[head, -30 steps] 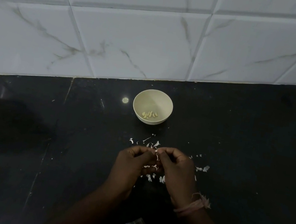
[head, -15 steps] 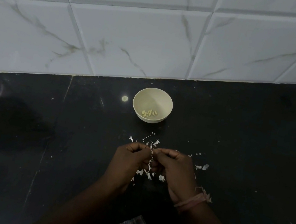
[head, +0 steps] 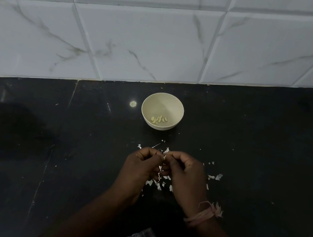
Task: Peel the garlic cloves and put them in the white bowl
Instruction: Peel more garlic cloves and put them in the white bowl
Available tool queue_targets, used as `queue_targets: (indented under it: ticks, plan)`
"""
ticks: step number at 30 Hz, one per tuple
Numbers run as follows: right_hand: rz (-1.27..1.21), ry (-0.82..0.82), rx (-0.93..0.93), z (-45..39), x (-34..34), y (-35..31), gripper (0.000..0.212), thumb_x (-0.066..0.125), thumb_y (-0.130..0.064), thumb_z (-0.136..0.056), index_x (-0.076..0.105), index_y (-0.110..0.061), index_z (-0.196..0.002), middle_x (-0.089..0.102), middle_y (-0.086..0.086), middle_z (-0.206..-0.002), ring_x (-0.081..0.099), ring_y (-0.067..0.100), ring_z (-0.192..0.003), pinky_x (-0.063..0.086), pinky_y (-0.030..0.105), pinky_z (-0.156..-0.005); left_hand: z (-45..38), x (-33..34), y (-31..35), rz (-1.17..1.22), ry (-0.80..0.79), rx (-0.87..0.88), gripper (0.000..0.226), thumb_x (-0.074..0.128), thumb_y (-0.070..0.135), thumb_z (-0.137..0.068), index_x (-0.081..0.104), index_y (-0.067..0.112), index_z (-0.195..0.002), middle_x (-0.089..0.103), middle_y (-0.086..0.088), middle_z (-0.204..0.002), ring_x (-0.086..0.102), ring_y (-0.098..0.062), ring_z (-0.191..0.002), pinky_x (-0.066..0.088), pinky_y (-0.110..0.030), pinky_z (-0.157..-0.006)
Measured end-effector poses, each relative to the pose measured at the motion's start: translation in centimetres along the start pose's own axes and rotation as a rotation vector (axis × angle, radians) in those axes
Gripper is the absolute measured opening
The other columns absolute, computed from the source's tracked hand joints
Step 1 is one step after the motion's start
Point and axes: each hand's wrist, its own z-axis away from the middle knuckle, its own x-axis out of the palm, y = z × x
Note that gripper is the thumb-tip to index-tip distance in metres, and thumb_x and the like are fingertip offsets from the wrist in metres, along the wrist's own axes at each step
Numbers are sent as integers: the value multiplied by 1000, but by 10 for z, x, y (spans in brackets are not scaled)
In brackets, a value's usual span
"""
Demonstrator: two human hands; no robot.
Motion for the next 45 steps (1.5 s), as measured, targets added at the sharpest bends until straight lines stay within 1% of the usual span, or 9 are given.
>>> queue_targets:
  ticks: [7, 10, 17, 24, 29, 31, 35, 41, 45]
  plan:
    - [96, -51, -49, 4, 3, 0, 23, 60, -9, -99, 76, -19, -111, 76, -8, -101, 72, 6, -90, 59, 27, -84, 1, 2, 4, 56, 21, -7, 8, 62, -1, -94, 69, -3, -94, 67, -9, -69, 62, -11, -53, 49, -20, -49]
    - [21, -64, -3, 4, 1, -1, 21, 62, -8, -98, 77, -19, -106, 77, -4, -92, 74, 11, -80, 60, 29, -75, -2, -3, 0, -37, 27, 23, 11, 65, 4, -93, 74, 8, -87, 66, -12, -74, 59, -18, -62, 49, -27, -55]
    - [-200, -56, 126, 2, -1, 4, 16, 61, -11, -99, 76, -10, -93, 77, 11, -84, 74, 29, -76, 62, 40, -71, -2, -5, -4, -56, -25, 4, 13, 62, 6, -95, 72, 5, -88, 68, -7, -75, 61, -13, -63, 49, -24, -55]
    - [-443, -27, 246, 2, -2, 4, 16, 59, -7, -99, 73, 0, -95, 71, 15, -80, 65, 21, -68, 57, 30, -60, -4, -8, -6, 37, 42, -87, 17, 51, 4, -97, 64, 5, -86, 60, -8, -73, 55, -16, -58, 46, -27, -50]
    - [-477, -47, 239, 5, -2, 2, 16, 58, -4, -98, 70, 6, -94, 68, 14, -77, 61, 20, -64, 54, 30, -58, -2, -12, -13, -266, 67, -138, 37, 44, 27, -105, 58, 9, -77, 55, -6, -61, 44, -13, -45, 32, -23, -42]
    - [-483, -53, 237, 7, -2, 1, 16, 58, -3, -98, 70, 6, -93, 67, 13, -75, 60, 19, -63, 53, 29, -56, -2, -10, -15, -298, 60, -169, 39, 43, 27, -108, 60, 8, -79, 61, -6, -62, 47, -13, -45, 35, -22, -41]
    - [-518, -46, 238, 8, -3, 1, 14, 59, -2, -97, 70, 4, -91, 67, 13, -76, 59, 17, -62, 50, 27, -53, -5, -7, -20, -113, 60, -237, 16, 47, -2, -102, 61, -4, -108, 74, -24, -94, 69, -26, -71, 54, -26, -53]
    - [-525, 2, 275, 8, -1, 6, 11, 63, -3, -94, 74, -1, -91, 65, 11, -74, 56, 16, -61, 43, 26, -51, 1, -6, -17, 4, 96, -164, 22, 72, 23, -95, 77, 2, -96, 75, -16, -82, 69, -19, -66, 55, -28, -58]
    - [-551, 39, 319, 8, 4, 9, 10, 65, -4, -93, 75, -4, -90, 66, 10, -73, 55, 15, -60, 42, 27, -53, 8, 1, -11, 114, 35, -69, 16, 69, 4, -93, 76, 2, -108, 77, -20, -98, 73, -24, -79, 61, -34, -70]
